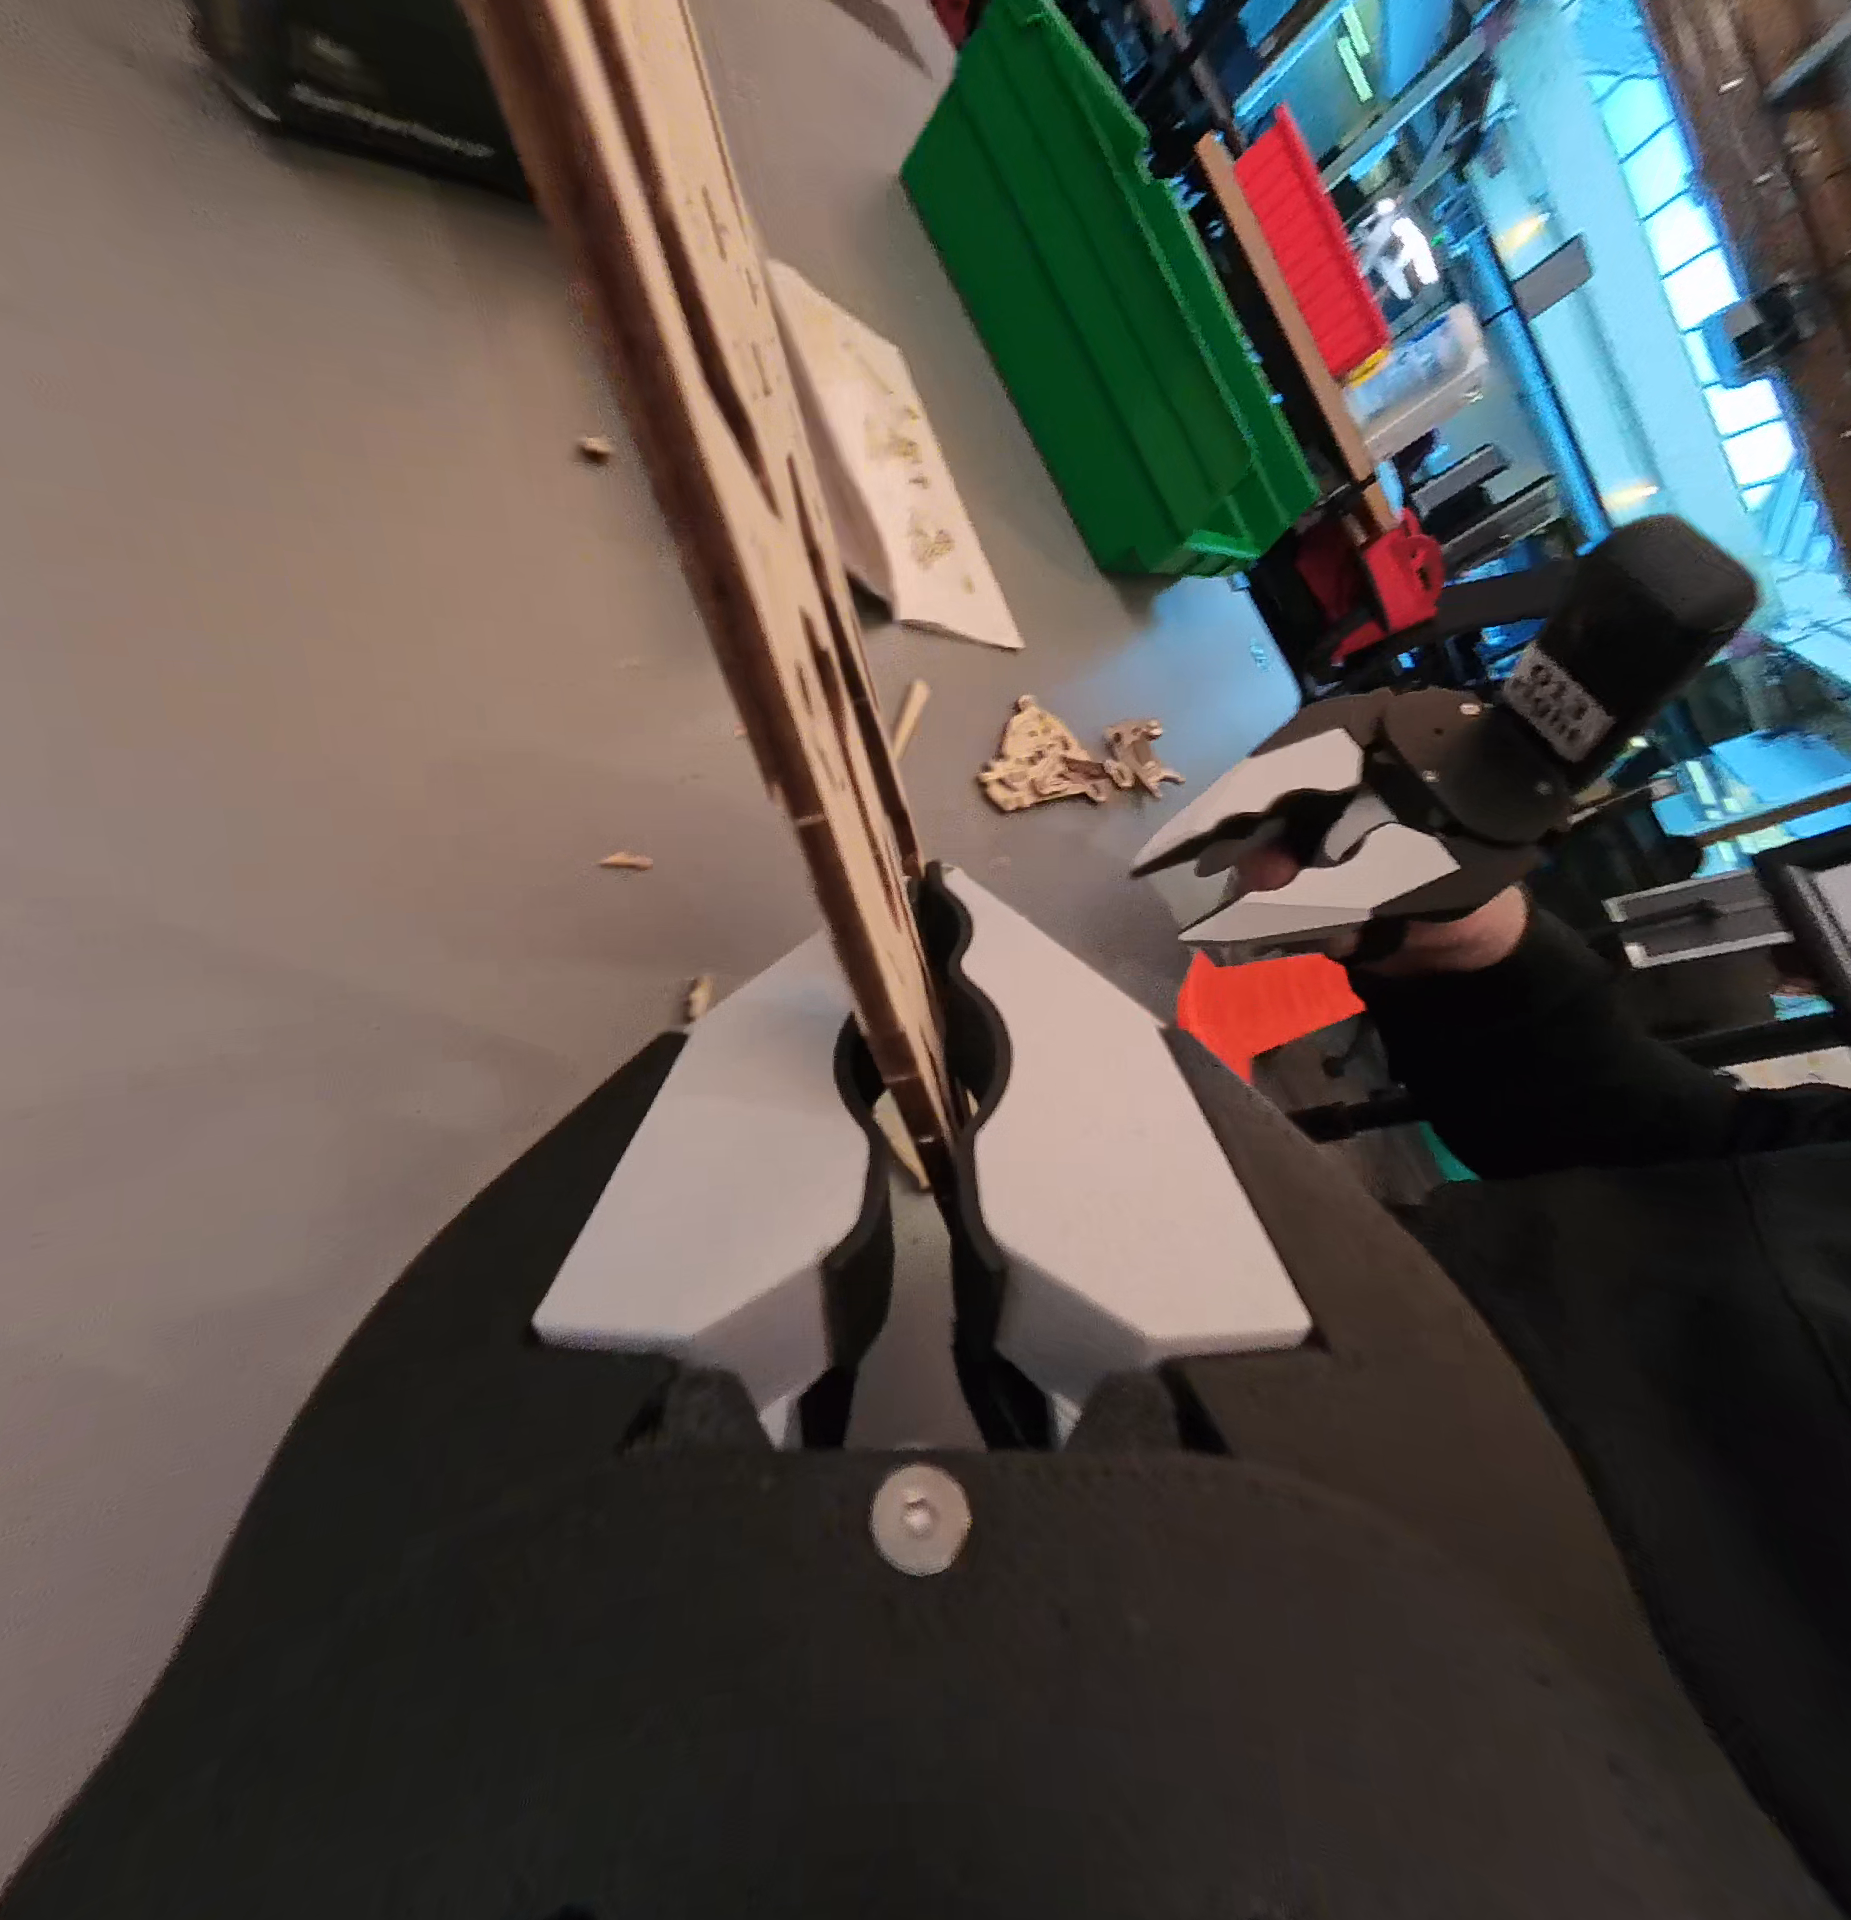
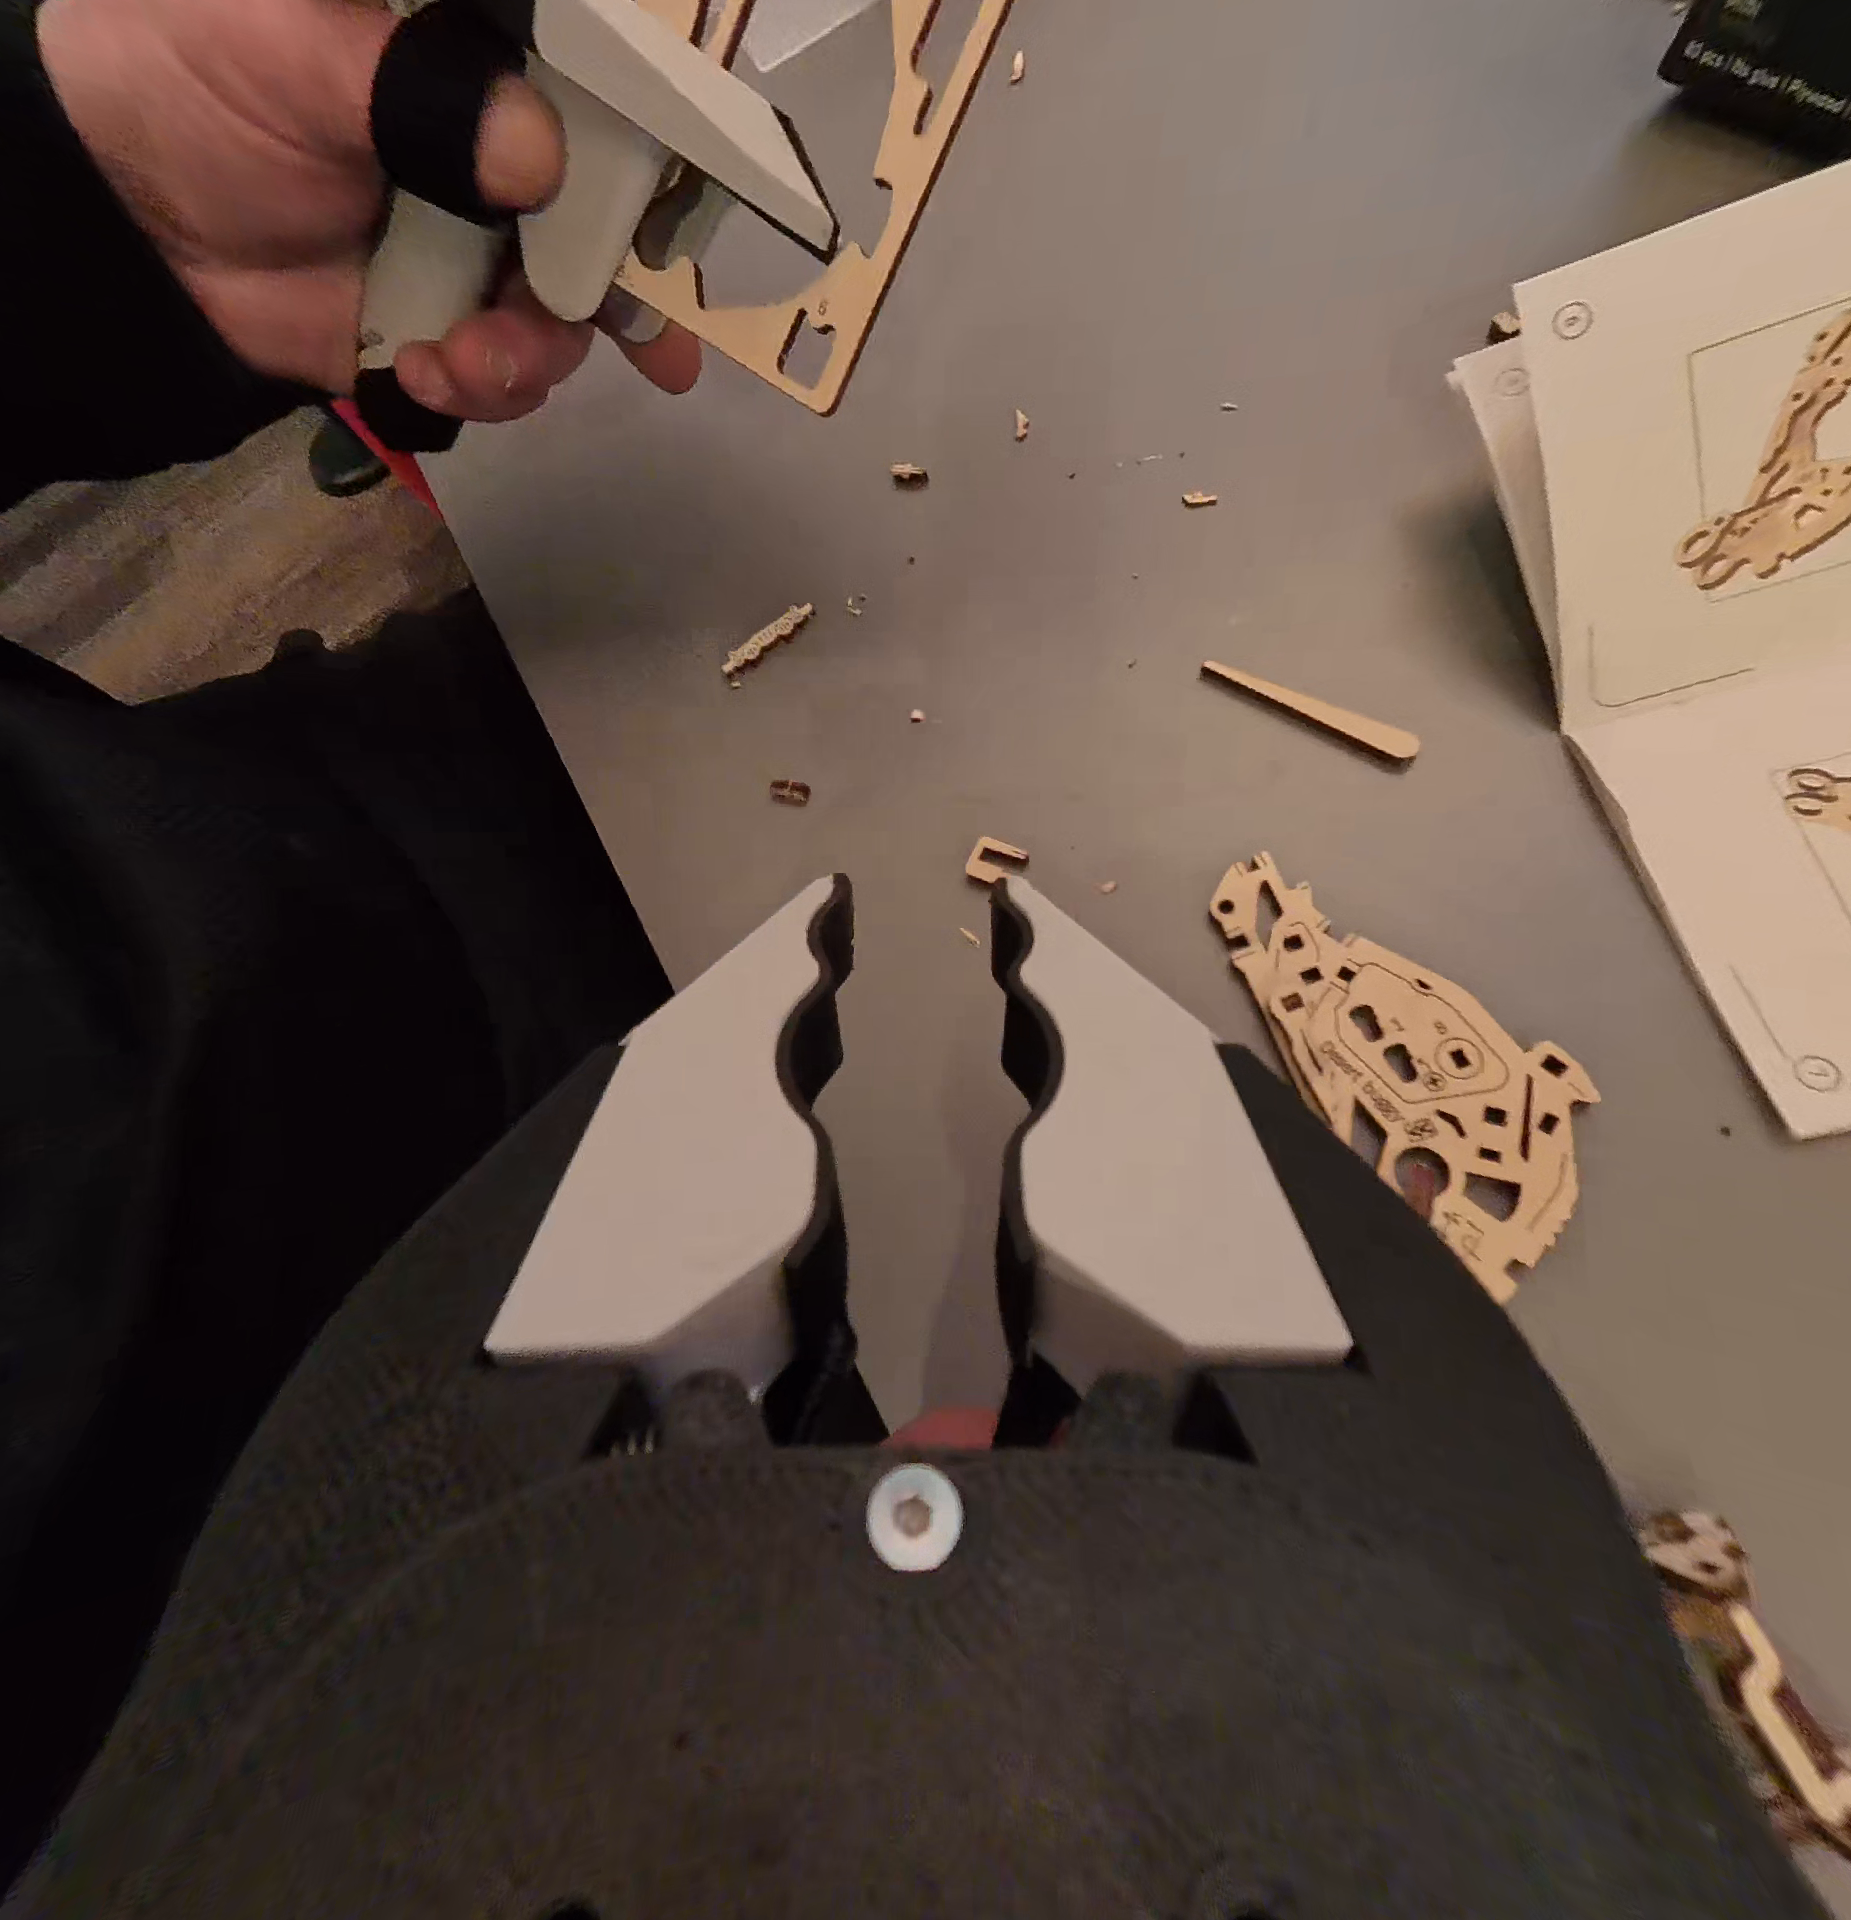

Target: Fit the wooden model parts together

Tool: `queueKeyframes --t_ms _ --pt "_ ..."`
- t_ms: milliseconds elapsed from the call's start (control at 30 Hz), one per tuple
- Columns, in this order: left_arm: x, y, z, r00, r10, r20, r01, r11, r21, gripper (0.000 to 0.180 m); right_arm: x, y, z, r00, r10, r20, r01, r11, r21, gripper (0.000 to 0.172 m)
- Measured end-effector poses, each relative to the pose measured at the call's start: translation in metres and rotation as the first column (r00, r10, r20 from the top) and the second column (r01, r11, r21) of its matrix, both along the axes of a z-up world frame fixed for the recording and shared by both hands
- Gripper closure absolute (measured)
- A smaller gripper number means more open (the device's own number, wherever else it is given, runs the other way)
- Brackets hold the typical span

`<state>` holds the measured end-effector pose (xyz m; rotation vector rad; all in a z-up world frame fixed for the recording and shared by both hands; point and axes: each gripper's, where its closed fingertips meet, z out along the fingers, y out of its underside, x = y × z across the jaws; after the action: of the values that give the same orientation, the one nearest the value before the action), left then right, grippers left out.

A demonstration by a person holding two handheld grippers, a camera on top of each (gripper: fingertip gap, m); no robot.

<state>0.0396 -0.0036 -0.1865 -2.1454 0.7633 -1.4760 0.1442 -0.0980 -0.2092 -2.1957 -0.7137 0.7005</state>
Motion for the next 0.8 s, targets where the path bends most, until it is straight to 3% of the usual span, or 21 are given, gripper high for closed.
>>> queueKeyframes --t_ms 100,300,467,700,800 --pt "-0.019 0.013 -0.010 0.998 0.039 -0.049 -0.038 0.999 0.015 0.180 -0.005 0.001 -0.002 1.000 0.013 -0.002 -0.013 1.000 0.004 0.148" --pt "-0.021 0.010 -0.005 0.998 0.030 0.059 -0.027 0.998 -0.065 0.180 -0.015 0.003 0.004 0.998 0.030 -0.048 -0.029 0.999 0.024 0.146" --pt "-0.005 -0.005 0.016 0.976 -0.020 0.218 0.045 0.993 -0.112 0.180 -0.037 0.014 0.030 0.972 0.024 -0.233 -0.016 0.999 0.034 0.143" --pt "0.022 -0.044 0.030 0.942 -0.186 0.278 0.212 0.975 -0.066 0.180 -0.062 0.042 0.062 0.872 -0.037 -0.489 0.042 0.999 -0.001 0.141" --pt "0.032 -0.061 0.034 0.924 -0.263 0.279 0.284 0.958 -0.039 0.180 -0.066 0.053 0.067 0.829 -0.070 -0.555 0.058 0.998 -0.039 0.148"
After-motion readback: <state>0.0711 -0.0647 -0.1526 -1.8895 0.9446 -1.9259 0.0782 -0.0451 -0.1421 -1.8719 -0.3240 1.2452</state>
